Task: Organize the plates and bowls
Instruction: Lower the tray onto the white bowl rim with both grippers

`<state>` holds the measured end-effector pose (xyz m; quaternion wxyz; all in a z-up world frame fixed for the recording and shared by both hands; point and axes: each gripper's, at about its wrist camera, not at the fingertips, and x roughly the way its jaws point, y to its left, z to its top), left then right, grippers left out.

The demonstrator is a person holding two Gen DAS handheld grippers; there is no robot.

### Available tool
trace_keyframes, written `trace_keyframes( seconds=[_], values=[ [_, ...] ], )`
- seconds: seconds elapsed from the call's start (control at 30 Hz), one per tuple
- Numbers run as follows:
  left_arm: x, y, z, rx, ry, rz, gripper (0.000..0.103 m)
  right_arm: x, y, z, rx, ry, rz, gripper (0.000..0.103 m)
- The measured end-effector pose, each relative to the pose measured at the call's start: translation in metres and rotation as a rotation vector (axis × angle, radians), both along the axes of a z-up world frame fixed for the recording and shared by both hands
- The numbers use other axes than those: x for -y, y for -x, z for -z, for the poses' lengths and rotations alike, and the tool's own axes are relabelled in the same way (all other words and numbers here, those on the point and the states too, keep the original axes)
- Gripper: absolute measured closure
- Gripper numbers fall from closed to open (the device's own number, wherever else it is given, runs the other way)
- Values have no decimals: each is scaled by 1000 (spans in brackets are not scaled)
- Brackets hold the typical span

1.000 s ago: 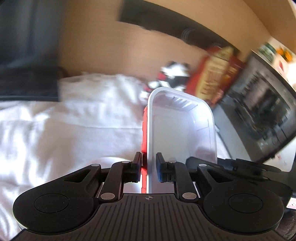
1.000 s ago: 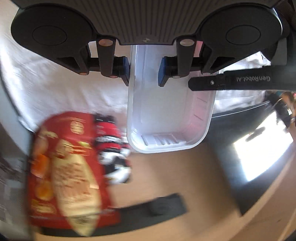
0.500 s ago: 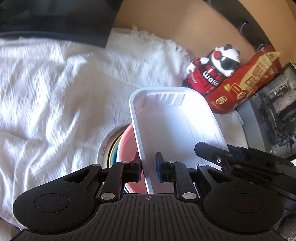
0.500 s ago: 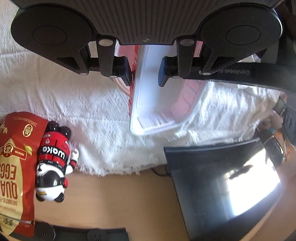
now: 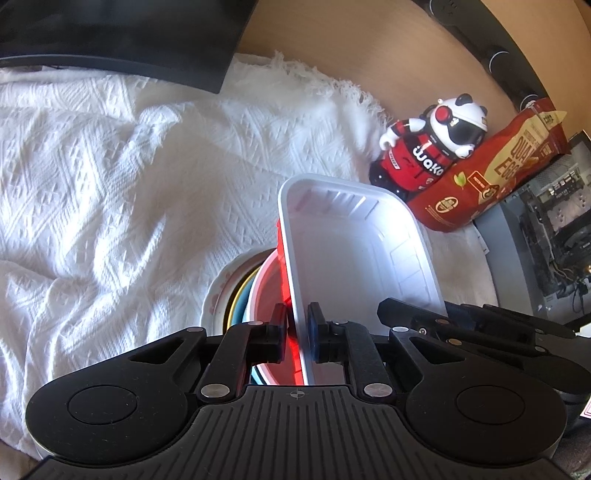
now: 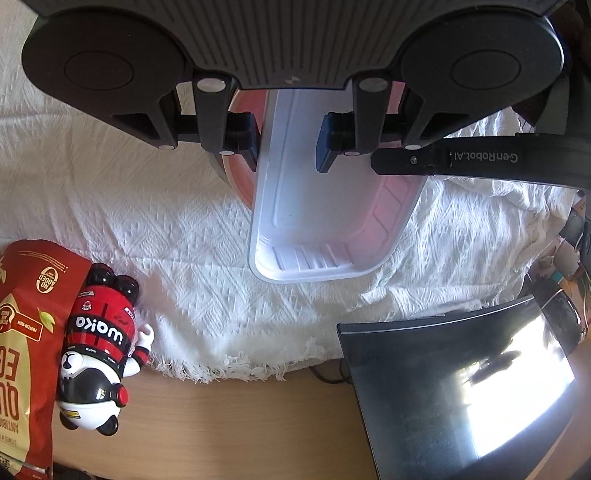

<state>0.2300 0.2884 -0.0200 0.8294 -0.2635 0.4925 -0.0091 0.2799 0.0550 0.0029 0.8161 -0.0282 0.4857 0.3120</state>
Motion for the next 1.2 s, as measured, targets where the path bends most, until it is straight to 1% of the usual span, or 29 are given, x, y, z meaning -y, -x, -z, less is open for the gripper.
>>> trace_keyframes(
  seconds=[0.2, 0.37, 0.47, 0.57, 0.77, 0.9, 1.0, 1.2],
  values=[
    [1, -1, 0, -5, 1, 1, 90, 2, 1, 1, -11, -4, 1, 71],
    [-6, -3, 0, -20, 50, 14, 89, 5, 2, -4, 8, -5, 4, 71],
    [-9, 0, -7, -5, 32, 6, 89, 8, 3, -9, 21, -11, 9, 71],
    [-11, 2, -15, 23, 49, 3, 87, 10, 6, -13, 23, -18, 9, 71],
    [-10, -5, -19, 34, 59, 19, 86, 12, 7, -14, 37, -7, 24, 70],
    [-10, -9, -16, 21, 55, 19, 86, 12, 8, -16, 44, -9, 24, 70],
    [-11, -8, -12, 10, 57, 16, 86, 12, 10, -15, 33, -14, 20, 70],
    [-11, -3, -15, 1, 74, 33, 86, 13, 11, -14, 29, -17, 21, 70]
  ],
)
